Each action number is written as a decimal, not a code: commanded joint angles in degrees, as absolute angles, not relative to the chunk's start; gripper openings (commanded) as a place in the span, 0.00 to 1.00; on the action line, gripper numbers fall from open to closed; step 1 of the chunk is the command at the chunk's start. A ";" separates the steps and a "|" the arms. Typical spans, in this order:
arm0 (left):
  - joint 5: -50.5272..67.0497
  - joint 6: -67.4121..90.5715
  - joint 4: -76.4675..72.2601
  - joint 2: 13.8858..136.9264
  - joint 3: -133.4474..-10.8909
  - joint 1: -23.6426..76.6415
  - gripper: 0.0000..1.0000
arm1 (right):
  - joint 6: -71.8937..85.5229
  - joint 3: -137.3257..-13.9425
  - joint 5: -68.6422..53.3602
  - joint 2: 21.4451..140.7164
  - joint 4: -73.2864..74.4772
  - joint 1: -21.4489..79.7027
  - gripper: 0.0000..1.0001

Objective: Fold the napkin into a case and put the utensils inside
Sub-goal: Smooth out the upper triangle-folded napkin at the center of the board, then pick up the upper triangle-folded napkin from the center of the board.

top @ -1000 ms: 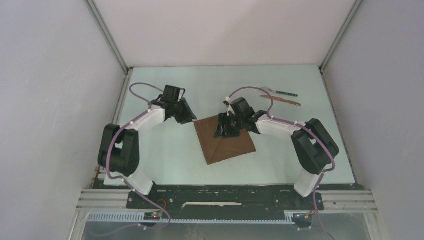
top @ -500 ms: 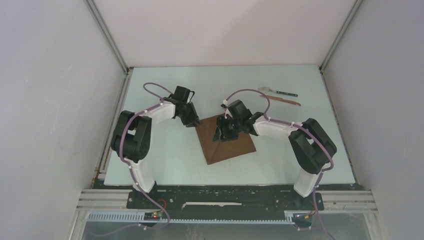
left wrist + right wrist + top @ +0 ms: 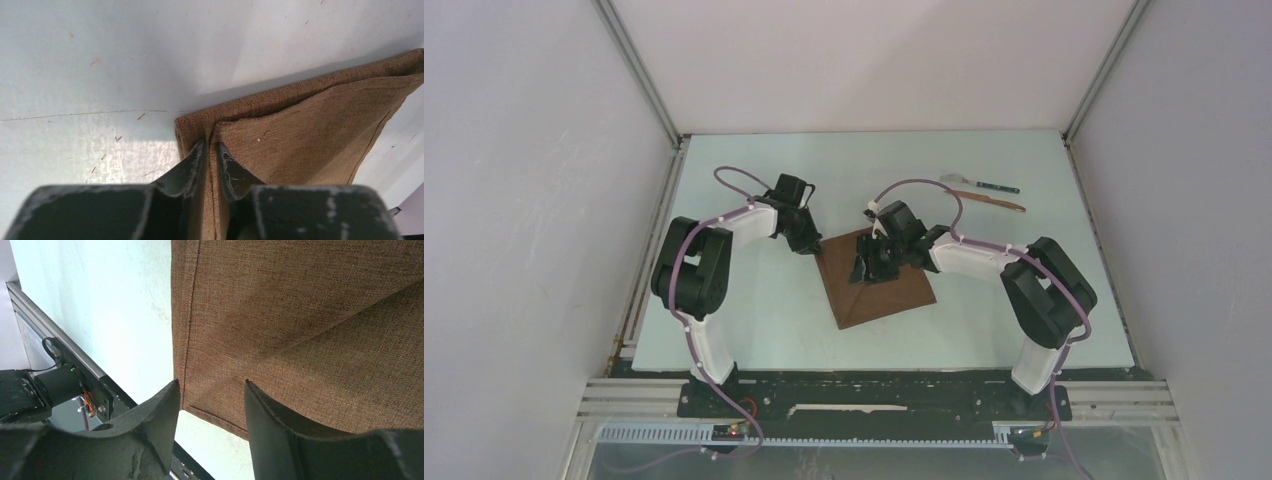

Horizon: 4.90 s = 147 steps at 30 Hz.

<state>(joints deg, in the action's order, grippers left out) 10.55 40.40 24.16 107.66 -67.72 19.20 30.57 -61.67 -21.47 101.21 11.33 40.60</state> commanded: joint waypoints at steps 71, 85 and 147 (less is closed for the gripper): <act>8.55 41.21 18.00 107.57 -61.25 16.42 0.00 | 50.64 -46.08 -48.42 114.70 -35.58 45.92 0.65; 9.58 40.69 18.46 109.06 -62.38 16.00 0.00 | 39.54 -51.92 -44.33 98.70 -15.94 32.54 0.71; 26.23 26.61 32.78 72.70 -51.16 -5.68 0.52 | 33.21 -114.09 12.06 128.82 68.77 65.09 0.57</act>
<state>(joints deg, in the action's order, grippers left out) 24.27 29.34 32.91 74.19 -51.11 -4.99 32.12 -111.68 12.01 128.20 66.08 65.32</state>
